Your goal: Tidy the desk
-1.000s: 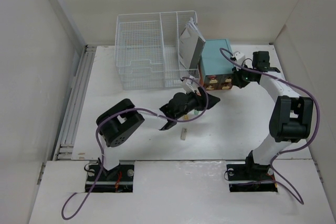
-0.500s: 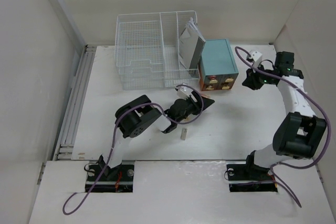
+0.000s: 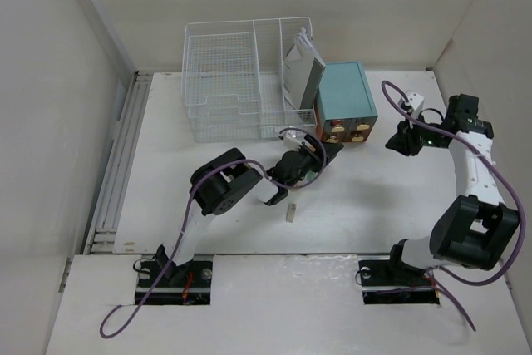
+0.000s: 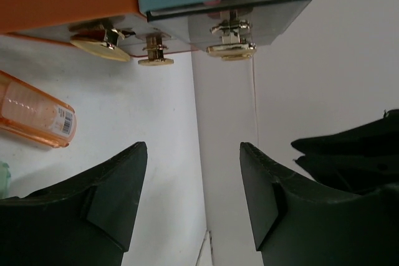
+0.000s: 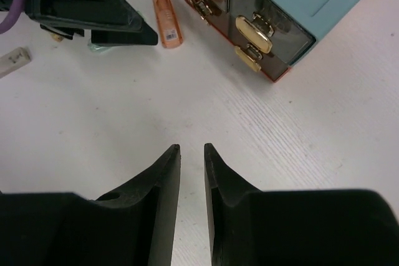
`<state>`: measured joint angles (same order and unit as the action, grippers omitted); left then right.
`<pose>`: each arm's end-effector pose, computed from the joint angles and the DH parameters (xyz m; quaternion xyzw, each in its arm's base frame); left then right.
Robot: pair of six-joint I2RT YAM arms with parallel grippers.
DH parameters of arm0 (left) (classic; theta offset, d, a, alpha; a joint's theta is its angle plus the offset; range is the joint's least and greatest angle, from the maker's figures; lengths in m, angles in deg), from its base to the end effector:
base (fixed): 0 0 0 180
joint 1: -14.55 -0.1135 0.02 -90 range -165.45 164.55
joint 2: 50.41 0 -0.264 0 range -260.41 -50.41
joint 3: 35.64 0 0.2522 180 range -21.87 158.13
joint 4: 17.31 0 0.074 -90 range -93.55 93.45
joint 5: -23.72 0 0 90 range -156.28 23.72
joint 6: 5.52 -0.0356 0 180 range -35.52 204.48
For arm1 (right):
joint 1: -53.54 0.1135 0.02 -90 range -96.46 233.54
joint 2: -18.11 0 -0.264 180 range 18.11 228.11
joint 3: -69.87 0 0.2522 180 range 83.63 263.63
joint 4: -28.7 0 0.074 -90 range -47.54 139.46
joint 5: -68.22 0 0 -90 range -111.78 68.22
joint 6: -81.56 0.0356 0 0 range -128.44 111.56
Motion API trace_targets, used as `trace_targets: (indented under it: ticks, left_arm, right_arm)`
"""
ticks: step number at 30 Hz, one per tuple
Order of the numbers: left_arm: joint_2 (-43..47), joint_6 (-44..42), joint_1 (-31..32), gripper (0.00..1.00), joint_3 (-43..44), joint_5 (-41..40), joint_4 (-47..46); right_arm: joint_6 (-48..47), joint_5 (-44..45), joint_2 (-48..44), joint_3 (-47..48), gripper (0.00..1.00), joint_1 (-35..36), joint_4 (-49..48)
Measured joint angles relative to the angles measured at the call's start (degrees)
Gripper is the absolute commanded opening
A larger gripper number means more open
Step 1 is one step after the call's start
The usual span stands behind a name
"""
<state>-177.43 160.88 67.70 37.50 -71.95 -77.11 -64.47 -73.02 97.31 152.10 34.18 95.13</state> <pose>0.2646 -0.3472 0.1318 -0.1708 0.6477 -0.6569 0.3461 0.2597 -0.0618 0.3001 -0.3705 0.8017 0.2061 0.4214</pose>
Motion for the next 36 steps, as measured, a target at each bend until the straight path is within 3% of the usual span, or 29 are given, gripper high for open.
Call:
trace_targets:
  ticks: [7, 16, 36]
  left_arm:
    - [-0.6, 2.1, -0.1, 0.56, 1.8, -4.1, 0.6]
    - [-0.7, 3.1, -0.7, 0.59, 8.3, -7.1, 8.9]
    - [-1.2, 7.1, -1.0, 0.56, 12.8, -11.7, 24.5]
  right_arm:
    - [-0.9, -2.1, -3.3, 0.0, 0.28, -2.3, 2.7]
    - [-0.8, -4.7, -12.8, 0.0, 0.29, -3.9, 4.2]
    - [0.7, -9.0, -12.7, 0.0, 0.29, -6.6, 6.8]
